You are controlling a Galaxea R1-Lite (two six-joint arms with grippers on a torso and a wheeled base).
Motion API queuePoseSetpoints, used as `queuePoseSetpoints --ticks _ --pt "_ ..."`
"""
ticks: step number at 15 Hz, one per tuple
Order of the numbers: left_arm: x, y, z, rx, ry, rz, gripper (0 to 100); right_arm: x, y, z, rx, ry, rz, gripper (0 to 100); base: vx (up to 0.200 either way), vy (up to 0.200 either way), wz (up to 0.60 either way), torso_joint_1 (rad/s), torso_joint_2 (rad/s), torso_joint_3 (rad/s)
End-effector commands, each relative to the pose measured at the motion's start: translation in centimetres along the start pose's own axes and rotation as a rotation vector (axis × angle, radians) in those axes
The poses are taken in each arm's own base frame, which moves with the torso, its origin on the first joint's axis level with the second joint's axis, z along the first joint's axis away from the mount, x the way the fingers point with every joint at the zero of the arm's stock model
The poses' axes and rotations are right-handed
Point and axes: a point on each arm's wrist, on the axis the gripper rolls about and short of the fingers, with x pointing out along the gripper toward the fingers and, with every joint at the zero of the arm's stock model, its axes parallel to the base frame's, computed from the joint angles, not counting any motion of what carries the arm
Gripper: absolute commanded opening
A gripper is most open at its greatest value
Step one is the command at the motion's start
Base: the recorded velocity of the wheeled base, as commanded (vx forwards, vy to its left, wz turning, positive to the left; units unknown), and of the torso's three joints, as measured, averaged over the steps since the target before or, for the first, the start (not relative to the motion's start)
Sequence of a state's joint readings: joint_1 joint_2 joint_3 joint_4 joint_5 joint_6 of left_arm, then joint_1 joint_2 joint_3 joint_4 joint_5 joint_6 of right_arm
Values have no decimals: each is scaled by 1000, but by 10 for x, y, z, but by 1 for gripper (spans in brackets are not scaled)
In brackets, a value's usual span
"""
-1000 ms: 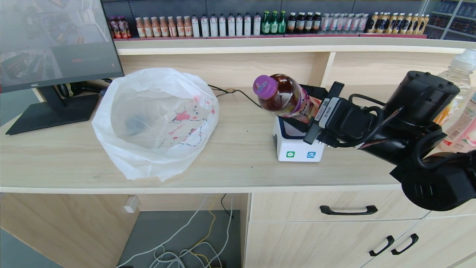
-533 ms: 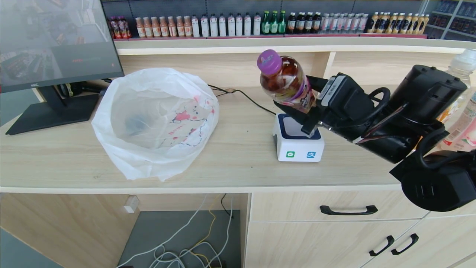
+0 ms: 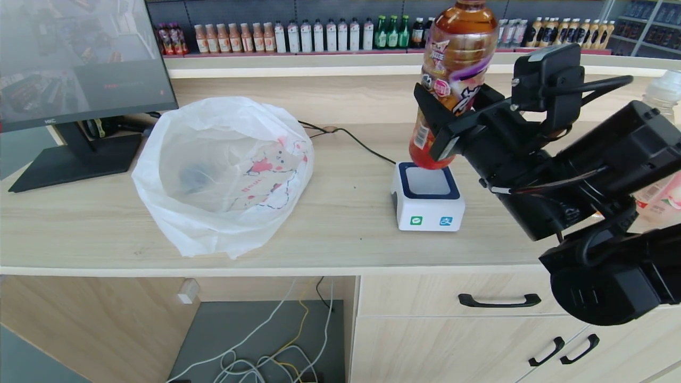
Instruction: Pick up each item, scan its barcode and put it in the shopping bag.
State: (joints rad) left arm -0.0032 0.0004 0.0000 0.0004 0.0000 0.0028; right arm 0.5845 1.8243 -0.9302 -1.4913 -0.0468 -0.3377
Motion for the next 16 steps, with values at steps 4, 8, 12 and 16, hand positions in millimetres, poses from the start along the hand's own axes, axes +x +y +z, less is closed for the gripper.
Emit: queuePoseSetpoints --ticks 4,8,12,16 --pt "0 0 0 -1 -1 0 100 -4 10 -10 82 34 8 0 0 0 0 0 0 0" --pt "0 0 0 -3 -1 2 100 -6 5 -4 152 2 -49 0 0 0 0 0 0 0" --pt "0 0 0 -3 -1 2 100 -15 3 3 175 5 -89 0 0 0 0 0 0 0" --pt "0 0 0 -3 -1 2 100 -19 1 7 182 4 -89 0 0 0 0 0 0 0"
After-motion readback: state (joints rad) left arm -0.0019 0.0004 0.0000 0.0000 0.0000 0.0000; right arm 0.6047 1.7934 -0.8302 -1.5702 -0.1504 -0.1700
